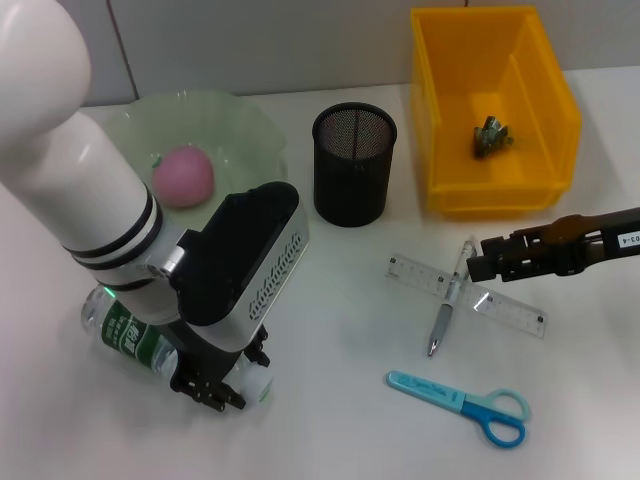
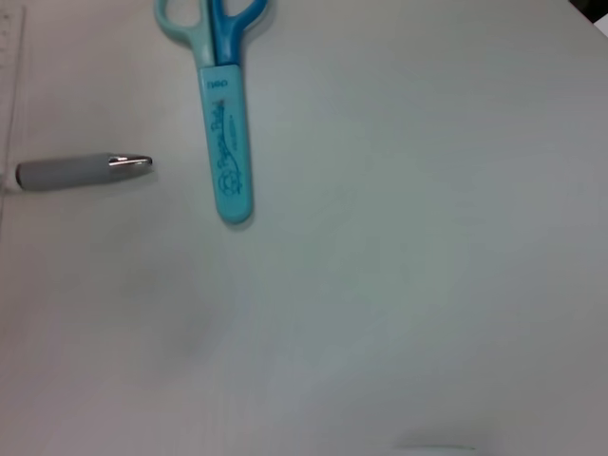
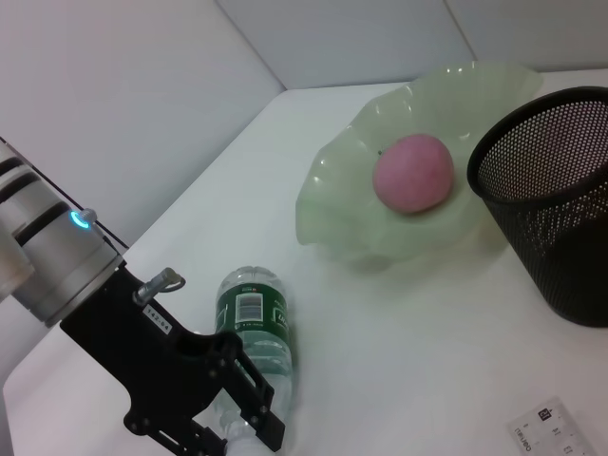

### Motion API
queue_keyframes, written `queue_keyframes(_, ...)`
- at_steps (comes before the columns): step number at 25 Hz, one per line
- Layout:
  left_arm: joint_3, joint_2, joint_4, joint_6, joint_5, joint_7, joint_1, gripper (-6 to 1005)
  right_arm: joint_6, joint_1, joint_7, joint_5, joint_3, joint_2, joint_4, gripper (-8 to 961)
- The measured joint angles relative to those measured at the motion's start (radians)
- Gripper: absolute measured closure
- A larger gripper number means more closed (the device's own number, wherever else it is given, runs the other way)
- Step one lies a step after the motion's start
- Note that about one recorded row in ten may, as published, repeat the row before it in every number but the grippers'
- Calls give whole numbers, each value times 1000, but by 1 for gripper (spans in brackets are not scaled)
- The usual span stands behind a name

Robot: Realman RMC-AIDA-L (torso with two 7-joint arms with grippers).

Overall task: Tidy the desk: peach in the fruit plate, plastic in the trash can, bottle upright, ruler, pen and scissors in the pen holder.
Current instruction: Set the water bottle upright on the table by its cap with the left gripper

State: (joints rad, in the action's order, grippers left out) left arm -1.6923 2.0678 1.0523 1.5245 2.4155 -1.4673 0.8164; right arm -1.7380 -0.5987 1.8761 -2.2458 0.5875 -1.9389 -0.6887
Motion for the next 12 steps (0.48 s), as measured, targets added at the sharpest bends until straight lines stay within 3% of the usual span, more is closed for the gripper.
queue_keyframes(12, 20, -3, 12, 12, -7, -6, -11, 553, 0, 1, 0, 0, 0, 0, 0, 231)
